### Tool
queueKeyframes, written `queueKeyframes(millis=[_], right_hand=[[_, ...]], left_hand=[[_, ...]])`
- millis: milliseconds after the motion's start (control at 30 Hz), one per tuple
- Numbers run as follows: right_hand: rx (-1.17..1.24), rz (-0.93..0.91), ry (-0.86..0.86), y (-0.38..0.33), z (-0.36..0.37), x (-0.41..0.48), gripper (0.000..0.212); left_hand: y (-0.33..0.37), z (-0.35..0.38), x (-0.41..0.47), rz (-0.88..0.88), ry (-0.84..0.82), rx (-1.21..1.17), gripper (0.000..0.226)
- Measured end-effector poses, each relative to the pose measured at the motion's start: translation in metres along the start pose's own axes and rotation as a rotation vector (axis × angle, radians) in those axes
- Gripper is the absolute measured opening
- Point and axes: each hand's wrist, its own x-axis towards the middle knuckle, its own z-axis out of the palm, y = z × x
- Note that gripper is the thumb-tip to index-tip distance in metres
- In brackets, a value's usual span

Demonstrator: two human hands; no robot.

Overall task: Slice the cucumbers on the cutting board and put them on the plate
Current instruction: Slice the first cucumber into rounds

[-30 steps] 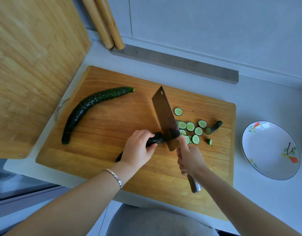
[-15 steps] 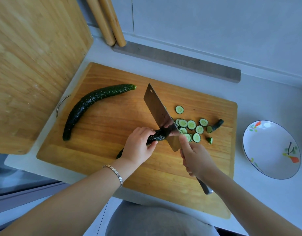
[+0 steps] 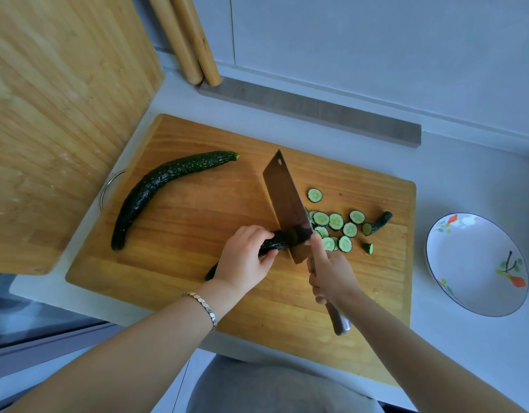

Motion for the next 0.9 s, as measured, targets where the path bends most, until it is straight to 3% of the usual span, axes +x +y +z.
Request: queueKeyframes(millis=[133, 467, 900], right_hand=[[0.071, 0.019, -0.012, -0.002, -0.014, -0.01, 0.057], [-0.175, -0.141, -0.003, -0.008, -0.013, -0.022, 0.056], [-0.228, -0.123, 0.037, 0.005, 0.008, -0.001, 0.054]], left_hand=[[0.001, 0.002, 0.006, 0.009, -0.006, -0.008, 0.026], [0.003, 0.002, 0.006, 0.004, -0.014, -0.002, 0.024], [0.005, 0.001, 0.006, -0.003, -0.015, -0.002, 0.024]])
